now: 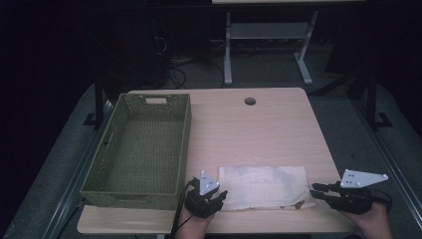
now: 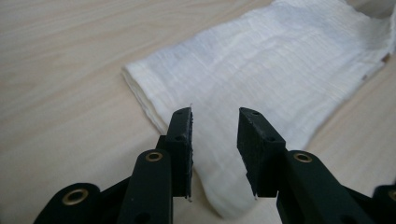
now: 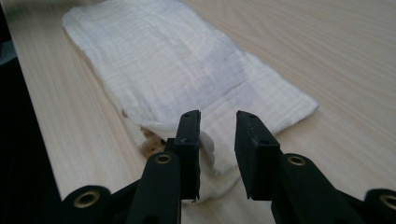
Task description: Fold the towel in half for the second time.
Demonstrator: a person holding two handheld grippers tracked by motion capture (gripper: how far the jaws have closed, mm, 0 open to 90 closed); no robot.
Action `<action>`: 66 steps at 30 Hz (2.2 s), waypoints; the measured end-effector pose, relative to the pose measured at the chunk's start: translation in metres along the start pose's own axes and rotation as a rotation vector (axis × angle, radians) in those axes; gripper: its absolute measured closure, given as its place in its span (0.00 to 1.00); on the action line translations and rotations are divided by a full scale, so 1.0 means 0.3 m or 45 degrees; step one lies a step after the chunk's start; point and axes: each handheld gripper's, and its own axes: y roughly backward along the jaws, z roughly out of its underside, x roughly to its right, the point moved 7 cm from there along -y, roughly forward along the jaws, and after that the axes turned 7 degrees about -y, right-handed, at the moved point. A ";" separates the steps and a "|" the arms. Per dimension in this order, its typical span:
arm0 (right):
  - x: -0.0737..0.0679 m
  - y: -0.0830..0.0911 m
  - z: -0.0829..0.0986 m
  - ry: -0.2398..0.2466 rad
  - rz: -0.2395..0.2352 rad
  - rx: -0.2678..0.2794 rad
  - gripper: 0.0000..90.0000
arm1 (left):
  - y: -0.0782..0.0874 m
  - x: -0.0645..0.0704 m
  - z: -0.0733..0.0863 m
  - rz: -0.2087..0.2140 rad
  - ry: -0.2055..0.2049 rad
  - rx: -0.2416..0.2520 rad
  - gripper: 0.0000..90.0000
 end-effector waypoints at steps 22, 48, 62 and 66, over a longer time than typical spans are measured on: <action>0.206 -0.137 -0.120 -0.063 0.068 -0.045 0.76 | -0.204 -0.162 -0.103 -0.079 0.010 -0.057 0.68; 0.248 -0.229 -0.076 -0.089 0.046 -0.157 0.94 | -0.258 -0.213 -0.068 -0.007 0.037 -0.126 0.81; 0.295 -0.218 -0.147 -0.065 0.143 -0.103 0.96 | -0.285 -0.251 -0.133 -0.030 0.056 -0.059 0.95; 0.338 -0.234 -0.184 -0.079 0.168 -0.081 0.96 | -0.307 -0.289 -0.171 -0.038 0.069 -0.035 0.95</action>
